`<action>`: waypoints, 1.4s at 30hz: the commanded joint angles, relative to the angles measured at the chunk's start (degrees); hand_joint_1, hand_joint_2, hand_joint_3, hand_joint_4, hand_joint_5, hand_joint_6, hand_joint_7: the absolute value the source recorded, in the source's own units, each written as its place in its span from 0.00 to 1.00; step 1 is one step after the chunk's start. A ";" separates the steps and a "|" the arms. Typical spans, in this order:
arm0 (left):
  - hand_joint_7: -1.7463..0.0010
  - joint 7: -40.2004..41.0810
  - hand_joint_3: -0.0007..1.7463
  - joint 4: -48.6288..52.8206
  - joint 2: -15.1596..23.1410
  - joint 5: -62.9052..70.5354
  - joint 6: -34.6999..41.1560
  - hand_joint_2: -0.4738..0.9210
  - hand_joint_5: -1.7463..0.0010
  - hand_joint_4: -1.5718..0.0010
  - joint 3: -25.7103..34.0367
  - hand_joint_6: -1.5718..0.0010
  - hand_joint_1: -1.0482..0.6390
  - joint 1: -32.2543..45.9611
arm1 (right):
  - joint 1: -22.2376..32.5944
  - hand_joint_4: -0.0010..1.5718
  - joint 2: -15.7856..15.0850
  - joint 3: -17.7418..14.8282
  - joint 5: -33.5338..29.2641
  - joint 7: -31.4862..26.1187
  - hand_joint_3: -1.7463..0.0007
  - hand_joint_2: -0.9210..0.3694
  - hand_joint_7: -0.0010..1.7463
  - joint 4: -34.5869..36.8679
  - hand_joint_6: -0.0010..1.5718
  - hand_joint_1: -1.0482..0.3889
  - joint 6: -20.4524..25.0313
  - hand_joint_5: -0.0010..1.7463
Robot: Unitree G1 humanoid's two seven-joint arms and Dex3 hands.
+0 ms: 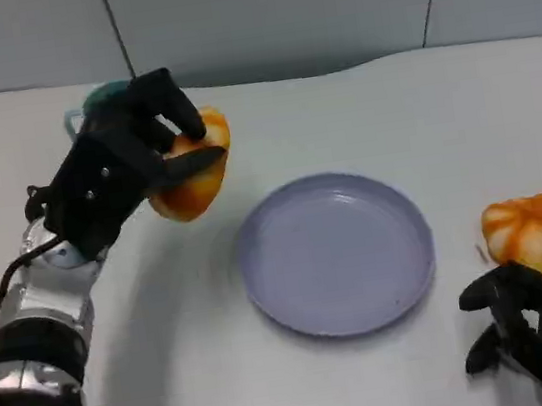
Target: Grasp the bread from the table and place it into the plate.
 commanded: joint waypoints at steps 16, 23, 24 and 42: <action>0.00 -2.59 0.08 -0.40 -7.91 9.82 -1.95 0.93 0.00 0.43 -10.92 0.56 0.57 -5.27 | -0.49 0.32 -0.05 -0.30 0.42 0.61 0.65 0.00 0.94 1.63 0.24 0.51 -1.23 1.00; 0.00 -3.48 0.08 3.87 -7.53 16.74 0.04 0.95 0.00 0.51 -17.01 0.68 0.49 -7.21 | 0.03 0.31 0.66 -0.03 0.72 1.02 0.65 0.00 0.94 1.99 0.24 0.51 -2.51 1.00; 0.00 -3.41 0.08 3.96 -7.55 16.83 0.03 0.95 0.00 0.52 -17.03 0.69 0.48 -7.26 | 0.04 0.31 0.68 -0.04 0.70 1.04 0.65 0.00 0.94 2.02 0.24 0.51 -2.58 1.00; 1.00 -4.63 0.13 2.68 -4.40 27.01 -1.71 1.00 0.98 1.00 -27.07 0.98 0.12 -10.52 | 0.02 0.32 0.72 -0.35 0.89 1.68 0.65 0.00 0.94 2.93 0.24 0.51 -4.05 1.00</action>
